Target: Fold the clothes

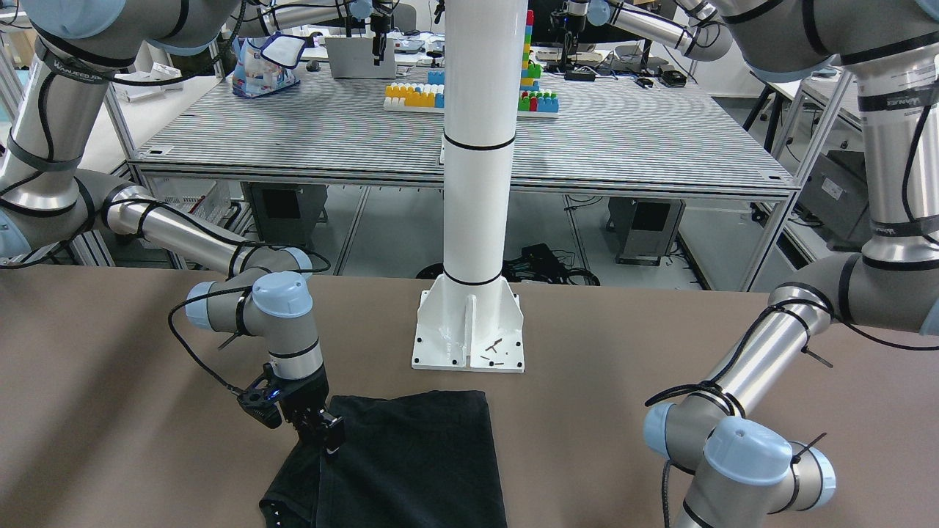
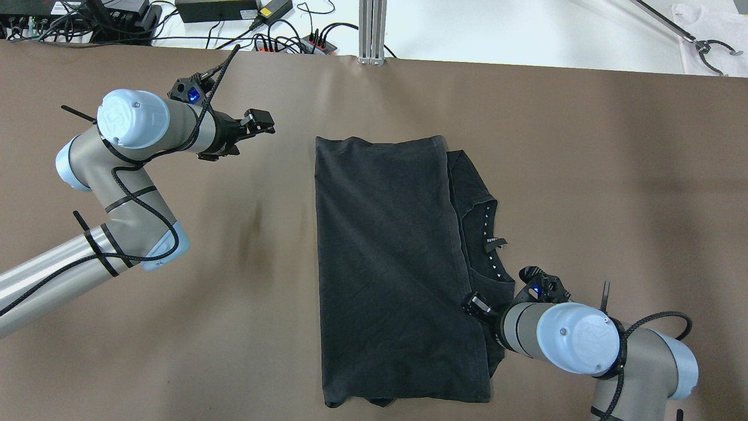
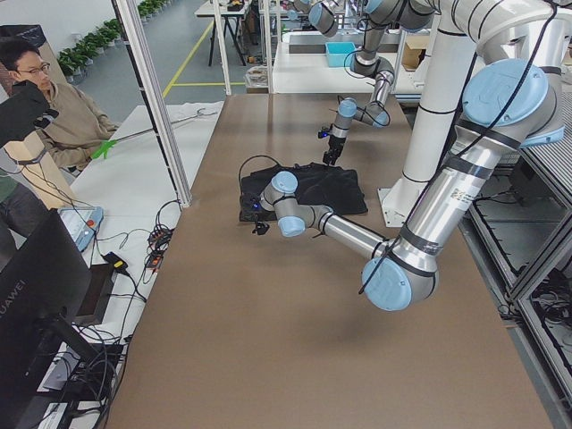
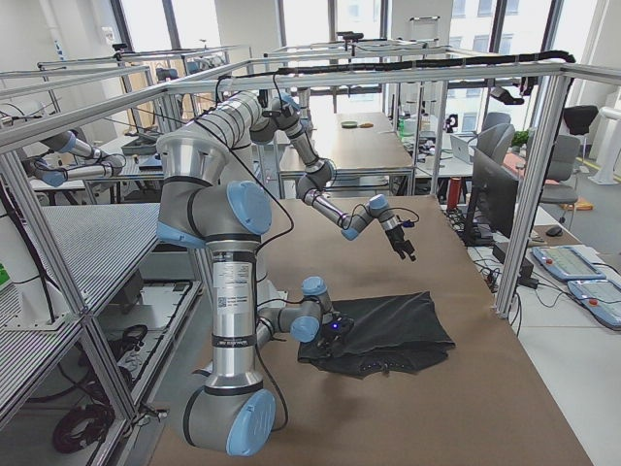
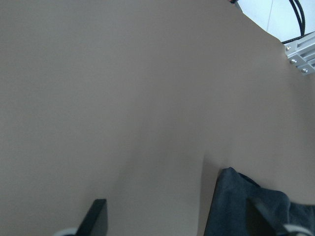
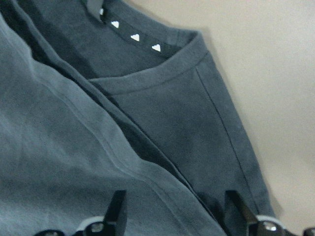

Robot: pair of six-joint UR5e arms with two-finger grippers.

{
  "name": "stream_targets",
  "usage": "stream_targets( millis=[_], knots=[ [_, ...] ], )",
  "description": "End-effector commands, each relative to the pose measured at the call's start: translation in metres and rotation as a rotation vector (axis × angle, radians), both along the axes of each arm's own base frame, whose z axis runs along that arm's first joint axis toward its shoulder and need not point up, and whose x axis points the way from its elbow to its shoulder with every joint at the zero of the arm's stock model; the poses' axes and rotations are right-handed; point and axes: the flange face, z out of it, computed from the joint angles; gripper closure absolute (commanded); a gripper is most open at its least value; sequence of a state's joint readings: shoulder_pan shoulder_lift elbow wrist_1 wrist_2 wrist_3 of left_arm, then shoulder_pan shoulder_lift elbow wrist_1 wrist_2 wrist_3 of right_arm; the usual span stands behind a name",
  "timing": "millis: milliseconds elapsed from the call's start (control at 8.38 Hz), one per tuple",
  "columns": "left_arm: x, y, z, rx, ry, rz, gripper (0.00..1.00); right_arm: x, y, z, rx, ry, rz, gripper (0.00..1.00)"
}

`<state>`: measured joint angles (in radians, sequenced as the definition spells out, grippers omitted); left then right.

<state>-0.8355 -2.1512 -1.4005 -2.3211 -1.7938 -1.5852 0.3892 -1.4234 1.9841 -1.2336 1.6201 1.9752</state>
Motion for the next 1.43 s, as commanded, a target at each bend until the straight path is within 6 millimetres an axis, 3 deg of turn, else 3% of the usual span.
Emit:
stream_targets(
  millis=[0, 119, 955, 1074, 1313],
  knots=[
    [0.006, 0.002, -0.002, 0.003, -0.001, 0.009, 0.0, -0.009, 0.025, 0.005, -0.044, 0.02, -0.034, 0.26],
    [0.005, 0.002, -0.002, 0.004, -0.001, 0.008, 0.0, -0.017, 0.039, 0.01, -0.044, 0.031, -0.057, 0.26],
    [0.007, 0.004, -0.008, 0.012, 0.003, -0.013, 0.0, -0.025, 0.063, 0.027, -0.051, 0.063, -0.102, 0.37],
    [0.007, 0.004, -0.008, 0.013, 0.004, -0.013, 0.0, -0.025, 0.063, 0.026, -0.05, 0.06, -0.102, 0.45],
    [0.008, 0.004, -0.01, 0.015, 0.004, -0.011, 0.0, -0.024, 0.063, 0.022, -0.049, 0.052, -0.101, 0.81]
  ],
)
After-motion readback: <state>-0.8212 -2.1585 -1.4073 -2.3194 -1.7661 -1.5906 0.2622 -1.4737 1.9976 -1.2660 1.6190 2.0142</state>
